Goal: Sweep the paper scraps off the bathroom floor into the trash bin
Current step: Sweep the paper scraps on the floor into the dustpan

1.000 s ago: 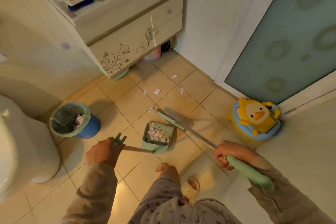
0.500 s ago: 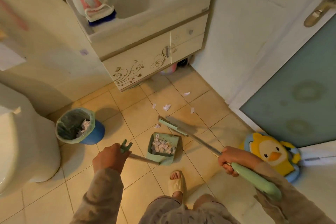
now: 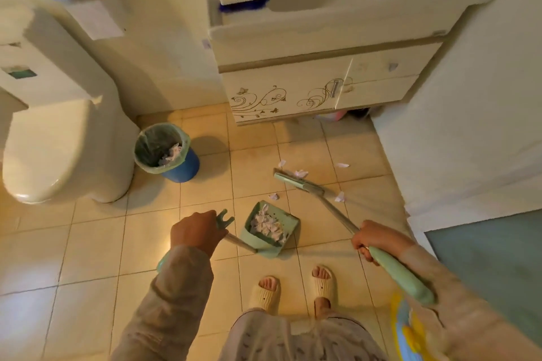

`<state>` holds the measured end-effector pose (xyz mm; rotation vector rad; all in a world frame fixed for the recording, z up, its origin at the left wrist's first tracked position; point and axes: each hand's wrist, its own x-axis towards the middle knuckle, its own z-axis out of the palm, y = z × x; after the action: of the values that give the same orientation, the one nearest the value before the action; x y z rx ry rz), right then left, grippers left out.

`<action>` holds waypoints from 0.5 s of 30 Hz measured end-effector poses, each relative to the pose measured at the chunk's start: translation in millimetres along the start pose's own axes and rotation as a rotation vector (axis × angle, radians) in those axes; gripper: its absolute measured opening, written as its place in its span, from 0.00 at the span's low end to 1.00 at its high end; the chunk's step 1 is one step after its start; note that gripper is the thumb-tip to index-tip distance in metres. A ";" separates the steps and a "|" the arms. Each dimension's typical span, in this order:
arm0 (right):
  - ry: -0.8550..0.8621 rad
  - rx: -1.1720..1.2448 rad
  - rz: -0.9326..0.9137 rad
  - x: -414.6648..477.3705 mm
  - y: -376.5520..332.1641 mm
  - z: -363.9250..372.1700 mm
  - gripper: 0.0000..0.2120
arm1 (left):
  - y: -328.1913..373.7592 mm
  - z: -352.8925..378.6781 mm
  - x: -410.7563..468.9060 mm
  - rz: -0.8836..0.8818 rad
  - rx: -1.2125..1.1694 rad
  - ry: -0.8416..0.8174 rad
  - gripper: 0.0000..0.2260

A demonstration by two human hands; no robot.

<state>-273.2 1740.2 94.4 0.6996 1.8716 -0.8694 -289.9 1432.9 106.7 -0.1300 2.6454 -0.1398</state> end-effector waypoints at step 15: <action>-0.157 -0.531 0.002 29.7 18.8 -20.8 0.10 | 38.6 -4.3 -10.2 -0.109 -0.012 -0.001 0.14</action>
<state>-281.5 1771.0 69.0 0.2943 1.8444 -0.3795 -285.6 1472.7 110.5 -0.2790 2.6391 -0.1599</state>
